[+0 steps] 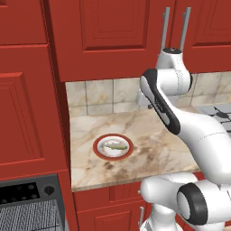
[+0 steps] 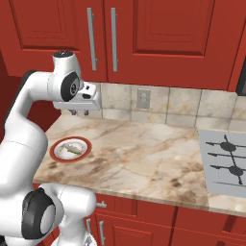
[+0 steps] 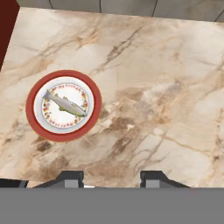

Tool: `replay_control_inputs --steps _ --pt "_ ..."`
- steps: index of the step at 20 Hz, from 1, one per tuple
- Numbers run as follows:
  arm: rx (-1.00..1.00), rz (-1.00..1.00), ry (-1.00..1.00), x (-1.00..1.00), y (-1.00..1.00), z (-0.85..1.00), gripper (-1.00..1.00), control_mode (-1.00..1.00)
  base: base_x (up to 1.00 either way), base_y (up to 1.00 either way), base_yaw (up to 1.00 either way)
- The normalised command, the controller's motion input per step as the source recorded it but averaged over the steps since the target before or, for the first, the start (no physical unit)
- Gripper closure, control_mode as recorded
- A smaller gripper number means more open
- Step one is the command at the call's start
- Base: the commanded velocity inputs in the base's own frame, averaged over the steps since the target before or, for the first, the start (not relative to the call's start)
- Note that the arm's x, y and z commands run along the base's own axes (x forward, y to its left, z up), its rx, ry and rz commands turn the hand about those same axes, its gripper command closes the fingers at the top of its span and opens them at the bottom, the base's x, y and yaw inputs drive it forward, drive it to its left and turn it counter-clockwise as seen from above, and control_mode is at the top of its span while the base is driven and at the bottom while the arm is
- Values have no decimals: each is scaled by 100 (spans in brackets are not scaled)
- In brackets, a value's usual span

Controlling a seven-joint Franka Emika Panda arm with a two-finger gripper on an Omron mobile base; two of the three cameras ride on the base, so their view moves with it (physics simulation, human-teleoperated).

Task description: Place the fish on the top rack of the oven, and slide the tray back inside. Close the oven door.

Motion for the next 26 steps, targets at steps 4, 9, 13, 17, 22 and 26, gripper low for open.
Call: replay_control_inputs --steps 4,9,13,17,22,26 --pt "0 0 0 -18 0 -3 -100 -100 0 0 0" --pt "-1 1 8 -4 42 -44 -100 -100 0 0 0" --pt "0 14 5 -6 33 -55 -100 -100 0 0 0" --pt "0 25 9 0 28 -54 -100 -100 0 0 0" --pt "0 43 0 -1 16 -60 -100 -100 0 0 0" --pt "0 45 0 0 29 -63 -100 -100 0 0 0"
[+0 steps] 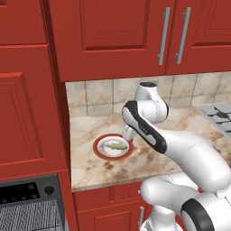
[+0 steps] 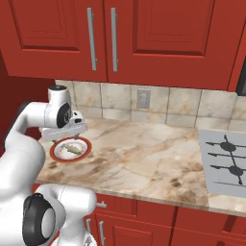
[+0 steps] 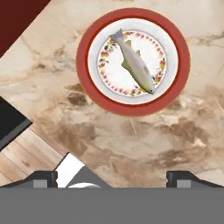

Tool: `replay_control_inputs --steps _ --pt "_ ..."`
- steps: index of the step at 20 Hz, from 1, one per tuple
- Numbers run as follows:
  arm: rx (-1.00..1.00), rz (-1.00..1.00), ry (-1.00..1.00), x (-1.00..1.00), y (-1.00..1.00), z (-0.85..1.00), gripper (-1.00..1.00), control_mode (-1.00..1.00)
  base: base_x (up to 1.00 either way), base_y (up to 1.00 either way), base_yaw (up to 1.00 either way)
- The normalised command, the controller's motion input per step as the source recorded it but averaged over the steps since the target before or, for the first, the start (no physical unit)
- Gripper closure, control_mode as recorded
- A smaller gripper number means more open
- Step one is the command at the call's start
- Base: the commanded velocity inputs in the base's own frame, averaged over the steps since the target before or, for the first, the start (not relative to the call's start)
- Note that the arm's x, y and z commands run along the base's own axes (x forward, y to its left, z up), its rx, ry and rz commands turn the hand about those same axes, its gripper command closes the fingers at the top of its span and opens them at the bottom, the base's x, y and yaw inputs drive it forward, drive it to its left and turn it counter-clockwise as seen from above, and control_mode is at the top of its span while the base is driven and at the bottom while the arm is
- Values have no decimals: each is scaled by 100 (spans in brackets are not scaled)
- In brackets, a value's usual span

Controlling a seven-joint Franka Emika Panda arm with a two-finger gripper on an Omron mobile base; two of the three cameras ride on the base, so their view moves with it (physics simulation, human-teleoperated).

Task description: Place the fish on the top rack of the oven, and slide the tray back inside. Close the oven door.

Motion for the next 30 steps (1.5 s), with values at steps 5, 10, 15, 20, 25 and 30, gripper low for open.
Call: replay_control_inputs --steps 5,10,15,20,25,30 --pt "0 42 -1 0 24 -78 -100 -100 0 0 0" --pt "-1 31 0 8 12 -48 -100 -100 0 0 0" --pt "0 8 0 45 1 -17 -100 -100 0 0 0" --pt "0 0 0 39 0 0 -100 -100 0 0 0" --pt "0 0 0 46 4 -1 -100 -100 0 0 0" --pt "-3 0 0 34 8 -13 -100 -100 0 0 0"
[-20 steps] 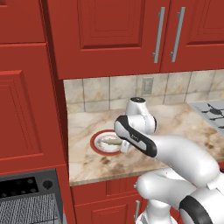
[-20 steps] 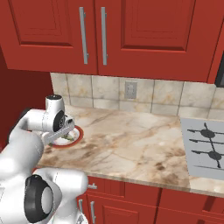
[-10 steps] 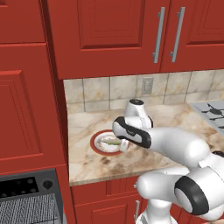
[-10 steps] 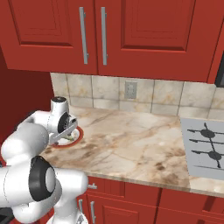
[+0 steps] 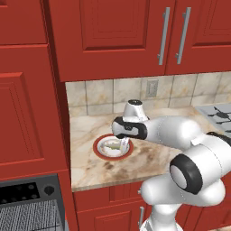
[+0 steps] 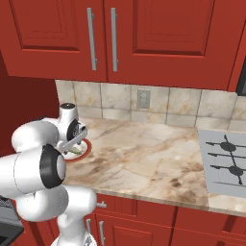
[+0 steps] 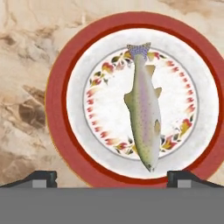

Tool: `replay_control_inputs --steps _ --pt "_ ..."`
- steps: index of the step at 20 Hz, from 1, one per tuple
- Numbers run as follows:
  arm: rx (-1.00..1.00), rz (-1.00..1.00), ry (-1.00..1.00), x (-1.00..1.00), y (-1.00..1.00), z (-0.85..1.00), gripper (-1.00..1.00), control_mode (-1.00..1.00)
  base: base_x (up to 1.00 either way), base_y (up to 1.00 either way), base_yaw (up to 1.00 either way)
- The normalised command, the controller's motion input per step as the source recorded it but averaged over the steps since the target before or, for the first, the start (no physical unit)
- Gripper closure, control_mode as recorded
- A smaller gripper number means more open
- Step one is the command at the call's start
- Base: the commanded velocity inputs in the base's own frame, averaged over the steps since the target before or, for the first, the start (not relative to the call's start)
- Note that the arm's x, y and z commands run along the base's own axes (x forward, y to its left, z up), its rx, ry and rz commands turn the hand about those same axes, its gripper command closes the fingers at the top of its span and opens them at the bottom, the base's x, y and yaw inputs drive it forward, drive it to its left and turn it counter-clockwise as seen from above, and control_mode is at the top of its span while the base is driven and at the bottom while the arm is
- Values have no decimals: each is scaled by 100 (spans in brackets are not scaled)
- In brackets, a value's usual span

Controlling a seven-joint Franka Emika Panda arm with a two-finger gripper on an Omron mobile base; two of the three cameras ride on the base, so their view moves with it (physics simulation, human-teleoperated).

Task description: Place the fish on the top rack of the oven, and slide the tray back inside. Close the oven door.

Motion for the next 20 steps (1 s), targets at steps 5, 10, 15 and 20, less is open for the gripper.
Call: replay_control_inputs --steps 5,10,15,20 --pt "-2 0 0 14 0 -26 -100 -100 0 0 0" --pt "-5 0 0 2 10 -45 -100 -100 0 0 0" --pt "-4 0 0 7 13 -45 -100 -100 0 0 0" --pt "0 0 1 35 5 -33 -100 -100 0 0 0"
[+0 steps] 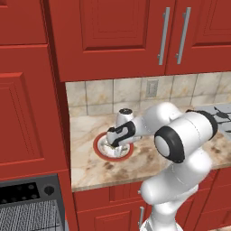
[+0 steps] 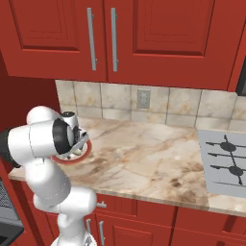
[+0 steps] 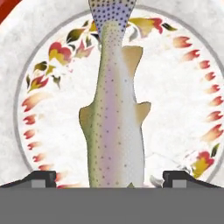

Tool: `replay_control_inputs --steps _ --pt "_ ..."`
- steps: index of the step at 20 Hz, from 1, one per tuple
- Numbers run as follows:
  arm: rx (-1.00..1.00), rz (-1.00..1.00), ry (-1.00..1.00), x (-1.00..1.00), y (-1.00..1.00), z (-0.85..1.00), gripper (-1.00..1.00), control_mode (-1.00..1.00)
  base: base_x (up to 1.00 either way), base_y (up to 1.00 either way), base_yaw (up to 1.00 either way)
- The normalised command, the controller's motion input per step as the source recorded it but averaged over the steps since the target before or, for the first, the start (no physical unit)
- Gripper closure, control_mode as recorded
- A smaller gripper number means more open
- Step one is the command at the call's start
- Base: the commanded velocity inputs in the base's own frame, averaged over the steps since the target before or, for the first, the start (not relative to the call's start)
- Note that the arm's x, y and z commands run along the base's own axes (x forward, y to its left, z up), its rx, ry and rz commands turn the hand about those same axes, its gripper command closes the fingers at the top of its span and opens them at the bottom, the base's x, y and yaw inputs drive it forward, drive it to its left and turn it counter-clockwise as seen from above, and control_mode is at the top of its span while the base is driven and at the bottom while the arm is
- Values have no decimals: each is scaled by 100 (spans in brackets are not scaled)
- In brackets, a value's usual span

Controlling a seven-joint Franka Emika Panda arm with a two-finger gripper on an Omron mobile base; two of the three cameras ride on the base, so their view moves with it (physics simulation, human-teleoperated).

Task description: Place the fish on the top rack of the oven, and slide the tray back inside. Close the oven door.

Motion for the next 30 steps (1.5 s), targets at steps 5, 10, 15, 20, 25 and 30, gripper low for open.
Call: replay_control_inputs --steps 5,10,15,20,25,30 --pt "-1 0 2 32 7 -31 100 -100 0 0 0" --pt "-2 0 -1 12 6 -13 100 -100 0 0 0" --pt "0 0 -9 -64 -13 5 100 -100 0 0 0" --pt "1 0 -23 -100 -36 20 100 -100 0 0 0" --pt "4 0 -22 -89 -36 61 100 -100 0 0 0" --pt "0 0 -23 -77 -12 60 100 -100 0 0 0"
